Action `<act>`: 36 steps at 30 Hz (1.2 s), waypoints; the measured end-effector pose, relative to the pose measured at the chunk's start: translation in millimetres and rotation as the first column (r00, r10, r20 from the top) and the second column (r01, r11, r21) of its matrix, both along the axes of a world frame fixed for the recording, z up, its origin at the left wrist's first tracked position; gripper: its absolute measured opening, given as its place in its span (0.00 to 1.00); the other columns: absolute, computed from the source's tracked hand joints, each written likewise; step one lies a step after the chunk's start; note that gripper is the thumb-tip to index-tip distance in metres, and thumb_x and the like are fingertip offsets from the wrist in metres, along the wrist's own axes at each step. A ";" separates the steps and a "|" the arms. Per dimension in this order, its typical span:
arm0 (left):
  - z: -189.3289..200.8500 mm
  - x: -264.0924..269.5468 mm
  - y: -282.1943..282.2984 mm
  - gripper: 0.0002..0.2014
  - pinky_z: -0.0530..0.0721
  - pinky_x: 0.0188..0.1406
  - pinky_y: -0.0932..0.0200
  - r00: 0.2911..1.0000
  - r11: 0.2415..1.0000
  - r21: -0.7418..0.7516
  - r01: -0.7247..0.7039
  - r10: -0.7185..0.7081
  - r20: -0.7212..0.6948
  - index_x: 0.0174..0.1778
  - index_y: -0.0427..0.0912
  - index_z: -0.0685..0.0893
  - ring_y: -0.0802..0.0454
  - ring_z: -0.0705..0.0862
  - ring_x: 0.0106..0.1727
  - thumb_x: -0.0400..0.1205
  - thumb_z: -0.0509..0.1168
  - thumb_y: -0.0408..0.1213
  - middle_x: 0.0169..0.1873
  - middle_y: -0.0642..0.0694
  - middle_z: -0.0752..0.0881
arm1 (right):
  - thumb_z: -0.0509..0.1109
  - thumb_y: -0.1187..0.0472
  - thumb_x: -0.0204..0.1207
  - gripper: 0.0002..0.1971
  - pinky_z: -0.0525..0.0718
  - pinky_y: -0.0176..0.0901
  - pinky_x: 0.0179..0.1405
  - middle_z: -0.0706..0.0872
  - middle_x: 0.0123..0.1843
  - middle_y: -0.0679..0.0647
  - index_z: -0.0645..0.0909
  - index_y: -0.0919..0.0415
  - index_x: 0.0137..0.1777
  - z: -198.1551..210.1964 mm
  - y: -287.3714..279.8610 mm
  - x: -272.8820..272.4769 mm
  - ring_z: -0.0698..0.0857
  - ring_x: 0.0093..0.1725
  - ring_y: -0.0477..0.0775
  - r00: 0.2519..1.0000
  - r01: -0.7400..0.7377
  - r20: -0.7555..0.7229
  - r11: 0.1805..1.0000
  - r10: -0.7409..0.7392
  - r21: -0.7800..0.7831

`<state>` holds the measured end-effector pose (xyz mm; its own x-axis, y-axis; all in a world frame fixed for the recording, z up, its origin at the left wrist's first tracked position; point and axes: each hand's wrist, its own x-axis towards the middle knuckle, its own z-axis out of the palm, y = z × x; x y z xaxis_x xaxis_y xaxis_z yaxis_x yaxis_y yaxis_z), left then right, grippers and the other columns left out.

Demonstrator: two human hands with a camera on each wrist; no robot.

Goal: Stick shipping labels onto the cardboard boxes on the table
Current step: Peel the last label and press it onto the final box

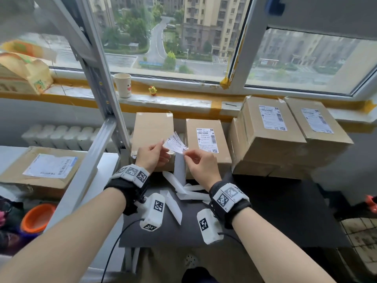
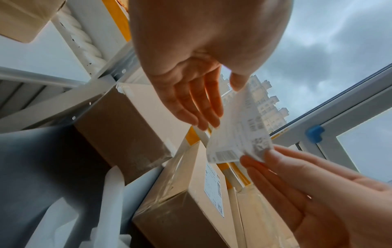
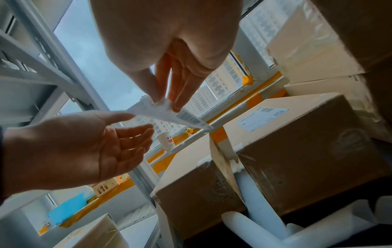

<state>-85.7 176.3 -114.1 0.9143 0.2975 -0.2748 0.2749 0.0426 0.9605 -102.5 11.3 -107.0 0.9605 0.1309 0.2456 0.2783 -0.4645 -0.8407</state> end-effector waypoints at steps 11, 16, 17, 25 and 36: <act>1.3 9.0 22.8 0.09 0.86 0.29 0.67 0.996 0.981 0.176 -0.083 0.080 0.025 0.51 0.27 0.85 0.49 0.84 0.38 0.78 0.67 0.28 0.44 0.39 0.85 | 0.73 0.71 0.72 0.14 0.81 0.26 0.54 0.87 0.58 0.58 0.83 0.65 0.58 -5.3 19.4 30.3 0.85 0.54 0.49 0.985 -0.151 -0.088 0.988 0.149 -0.016; -10.6 27.8 37.0 0.08 0.86 0.56 0.44 0.991 0.960 0.250 -0.124 0.134 -0.021 0.50 0.36 0.88 0.44 0.88 0.50 0.77 0.70 0.34 0.48 0.41 0.89 | 0.70 0.69 0.75 0.13 0.80 0.32 0.52 0.86 0.54 0.54 0.81 0.64 0.59 -8.9 22.3 66.9 0.84 0.51 0.47 0.978 -0.112 -0.179 0.994 0.106 -0.022; -12.3 31.9 39.4 0.09 0.85 0.58 0.43 0.990 0.959 0.254 -0.127 0.139 -0.031 0.50 0.37 0.88 0.43 0.88 0.52 0.76 0.70 0.34 0.49 0.41 0.89 | 0.70 0.64 0.77 0.10 0.81 0.35 0.53 0.86 0.51 0.53 0.81 0.63 0.57 -12.0 24.4 76.1 0.84 0.50 0.48 0.974 -0.085 -0.213 0.996 0.079 -0.019; -27.4 68.6 39.4 0.11 0.88 0.39 0.59 0.978 0.953 0.246 -0.179 0.200 -0.064 0.55 0.28 0.84 0.43 0.86 0.46 0.78 0.67 0.29 0.49 0.35 0.87 | 0.60 0.52 0.84 0.19 0.81 0.33 0.29 0.85 0.33 0.55 0.83 0.68 0.47 -17.3 52.1 134.8 0.83 0.29 0.49 0.757 0.014 -0.638 0.972 0.143 0.234; -53.6 95.0 61.1 0.14 0.86 0.57 0.45 0.953 0.910 0.373 -0.180 0.255 -0.161 0.57 0.30 0.84 0.42 0.88 0.47 0.76 0.70 0.28 0.49 0.37 0.89 | 0.68 0.57 0.77 0.13 0.84 0.46 0.45 0.89 0.38 0.56 0.86 0.62 0.34 -38.2 86.2 181.4 0.84 0.37 0.50 0.809 -0.224 -0.581 0.961 0.091 -0.161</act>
